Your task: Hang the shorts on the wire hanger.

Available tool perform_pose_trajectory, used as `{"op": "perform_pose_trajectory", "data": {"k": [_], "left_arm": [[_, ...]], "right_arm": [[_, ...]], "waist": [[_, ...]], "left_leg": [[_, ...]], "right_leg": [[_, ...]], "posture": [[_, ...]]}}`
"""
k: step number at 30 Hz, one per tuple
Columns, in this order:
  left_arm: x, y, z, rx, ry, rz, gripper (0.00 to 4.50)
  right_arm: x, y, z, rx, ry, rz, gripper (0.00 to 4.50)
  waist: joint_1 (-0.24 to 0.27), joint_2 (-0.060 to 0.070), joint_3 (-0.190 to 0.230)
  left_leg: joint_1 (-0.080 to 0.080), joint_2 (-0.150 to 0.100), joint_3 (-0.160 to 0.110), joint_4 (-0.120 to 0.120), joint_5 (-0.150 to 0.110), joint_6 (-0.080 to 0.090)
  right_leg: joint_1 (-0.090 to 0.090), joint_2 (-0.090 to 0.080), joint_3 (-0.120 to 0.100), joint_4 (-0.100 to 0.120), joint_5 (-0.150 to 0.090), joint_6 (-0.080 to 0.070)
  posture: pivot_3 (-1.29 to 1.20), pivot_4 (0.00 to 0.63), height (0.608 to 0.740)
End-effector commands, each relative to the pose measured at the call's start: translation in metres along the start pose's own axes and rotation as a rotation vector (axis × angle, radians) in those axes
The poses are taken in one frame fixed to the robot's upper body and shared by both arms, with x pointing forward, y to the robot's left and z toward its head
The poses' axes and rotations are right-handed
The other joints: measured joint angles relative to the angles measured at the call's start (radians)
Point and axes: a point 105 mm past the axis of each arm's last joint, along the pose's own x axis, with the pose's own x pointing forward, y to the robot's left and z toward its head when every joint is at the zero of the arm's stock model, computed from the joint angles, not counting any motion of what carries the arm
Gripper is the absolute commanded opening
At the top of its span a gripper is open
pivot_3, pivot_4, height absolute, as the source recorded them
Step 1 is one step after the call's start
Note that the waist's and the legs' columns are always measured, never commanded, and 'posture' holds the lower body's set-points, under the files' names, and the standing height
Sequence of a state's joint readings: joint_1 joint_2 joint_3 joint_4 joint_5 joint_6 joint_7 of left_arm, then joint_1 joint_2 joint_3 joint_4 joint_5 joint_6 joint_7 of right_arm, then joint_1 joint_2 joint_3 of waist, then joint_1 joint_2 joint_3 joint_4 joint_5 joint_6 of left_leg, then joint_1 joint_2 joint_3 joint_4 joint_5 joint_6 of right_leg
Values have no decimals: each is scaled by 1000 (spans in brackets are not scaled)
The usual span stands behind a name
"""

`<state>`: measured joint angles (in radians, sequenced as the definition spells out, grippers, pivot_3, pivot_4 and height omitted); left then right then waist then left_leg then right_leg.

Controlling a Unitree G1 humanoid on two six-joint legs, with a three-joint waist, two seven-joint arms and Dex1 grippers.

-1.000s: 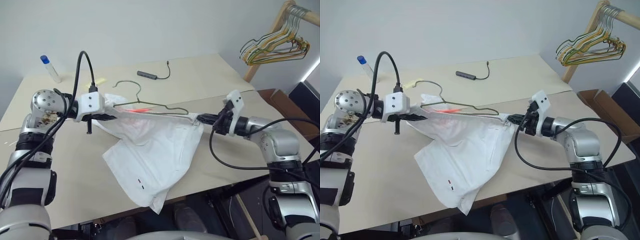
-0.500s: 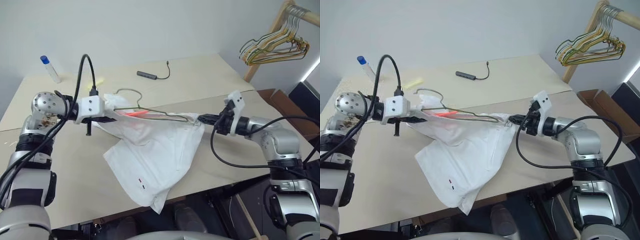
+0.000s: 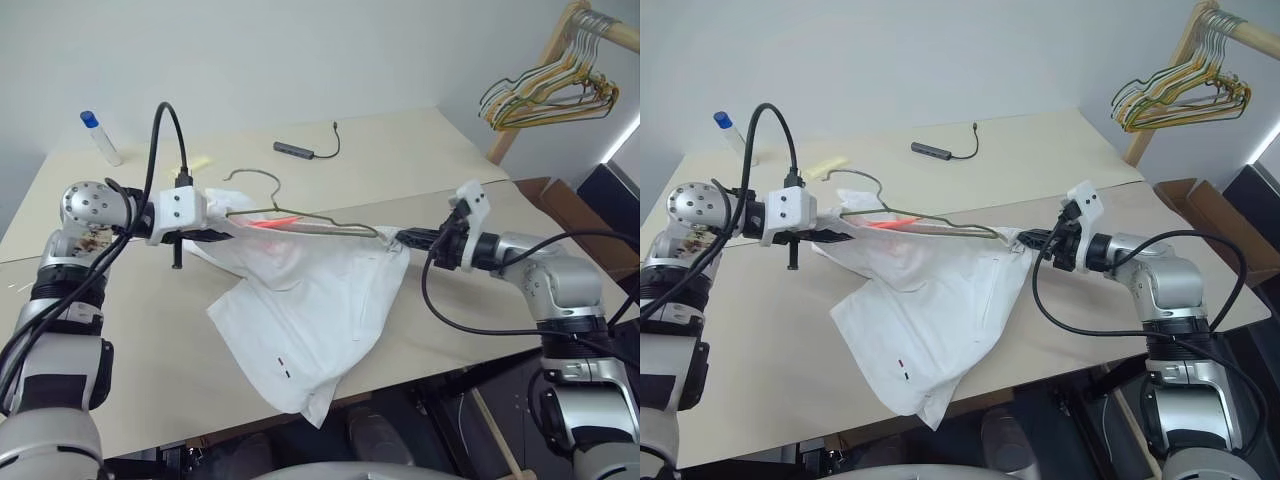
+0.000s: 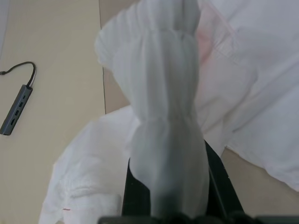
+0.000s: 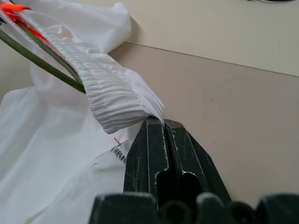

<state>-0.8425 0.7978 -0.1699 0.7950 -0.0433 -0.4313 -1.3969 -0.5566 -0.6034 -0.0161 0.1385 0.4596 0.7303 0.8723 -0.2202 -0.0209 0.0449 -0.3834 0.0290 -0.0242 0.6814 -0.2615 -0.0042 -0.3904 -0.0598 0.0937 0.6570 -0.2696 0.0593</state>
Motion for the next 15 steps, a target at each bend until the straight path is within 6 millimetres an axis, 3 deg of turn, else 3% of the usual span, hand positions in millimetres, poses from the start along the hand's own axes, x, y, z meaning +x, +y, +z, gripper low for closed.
{"op": "perform_pose_trajectory", "data": {"k": [1,8,15], "left_arm": [[-18,11,-2,13,32,81,14],[-18,13,-4,13,44,103,14],[-15,11,-20,73,176,104,14]], "right_arm": [[-16,-13,15,-26,-29,-65,69],[-16,-13,14,-27,-28,-60,69],[-18,-11,17,-25,-38,-49,69]], "waist": [[0,0,0],[1,0,0],[1,0,0]], "left_leg": [[0,0,0,0,0,0],[0,0,0,0,0,0],[0,0,0,0,0,0]], "right_leg": [[0,0,0,0,0,0],[0,0,0,0,0,0],[0,0,0,0,0,0]], "posture": [[-155,0,740],[-154,0,740],[-158,0,740]]}}
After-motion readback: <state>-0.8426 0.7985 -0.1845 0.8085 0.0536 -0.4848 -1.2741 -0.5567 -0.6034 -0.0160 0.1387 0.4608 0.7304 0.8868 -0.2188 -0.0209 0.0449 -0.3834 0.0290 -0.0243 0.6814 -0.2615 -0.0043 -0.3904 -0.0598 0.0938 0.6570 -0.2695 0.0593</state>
